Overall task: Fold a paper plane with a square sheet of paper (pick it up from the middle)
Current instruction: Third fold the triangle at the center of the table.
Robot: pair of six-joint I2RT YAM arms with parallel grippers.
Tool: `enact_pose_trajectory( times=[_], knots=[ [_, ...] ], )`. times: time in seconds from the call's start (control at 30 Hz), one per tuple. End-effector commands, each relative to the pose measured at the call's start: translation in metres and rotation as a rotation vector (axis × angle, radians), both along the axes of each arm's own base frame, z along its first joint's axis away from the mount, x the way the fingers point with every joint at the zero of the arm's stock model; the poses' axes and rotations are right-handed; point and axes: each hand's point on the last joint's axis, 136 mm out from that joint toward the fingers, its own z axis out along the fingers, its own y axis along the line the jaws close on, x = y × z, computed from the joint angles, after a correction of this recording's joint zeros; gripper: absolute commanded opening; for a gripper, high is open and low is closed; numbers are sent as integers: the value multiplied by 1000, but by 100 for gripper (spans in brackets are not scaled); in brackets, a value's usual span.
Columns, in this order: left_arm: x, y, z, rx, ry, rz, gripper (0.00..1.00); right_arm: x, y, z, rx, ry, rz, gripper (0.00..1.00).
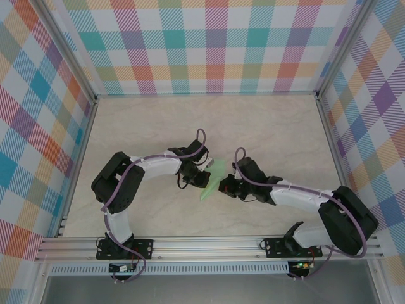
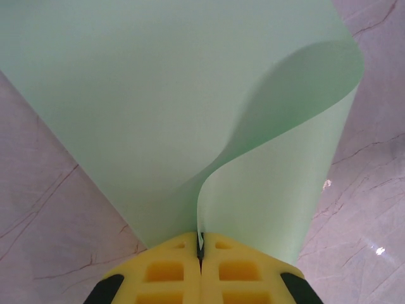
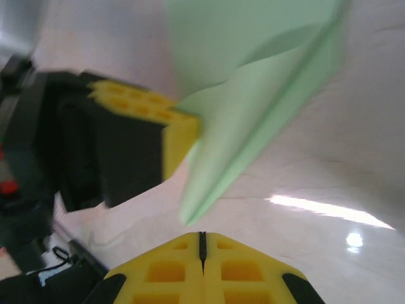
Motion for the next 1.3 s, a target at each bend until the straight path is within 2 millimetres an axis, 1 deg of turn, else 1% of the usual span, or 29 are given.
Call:
enact_pose_trajectory(
  times=[0.0, 0.1, 0.2, 0.27, 0.43, 0.53, 0.63, 0.93, 1.27],
  knots=[
    [-9, 14, -24, 67, 58, 0, 0, 8, 31, 14, 93, -62, -30, 0],
    [-9, 15, -25, 70, 59, 0, 0, -1, 48, 3, 96, -47, 0, 0],
    [-10, 13, -25, 66, 64, -1, 0, -7, 52, -9, 82, -24, 8, 0],
    [-11, 14, -25, 68, 65, -1, 0, -10, 54, -13, 92, -22, 24, 0],
    [-12, 14, -26, 66, 71, -2, 0, -9, 63, -12, 99, -32, 50, 0],
    [-12, 14, -26, 65, 71, -3, 0, -9, 67, -20, 110, -11, 53, 0],
    [-12, 15, -26, 70, 74, -4, 0, -10, 67, -26, 106, 5, 50, 0],
    [-13, 13, -26, 62, 77, -4, 0, -12, 67, -29, 105, 12, 58, 0],
    [-13, 13, -26, 61, 80, -5, 0, -16, 66, -47, 76, 46, 67, 0]
  ],
)
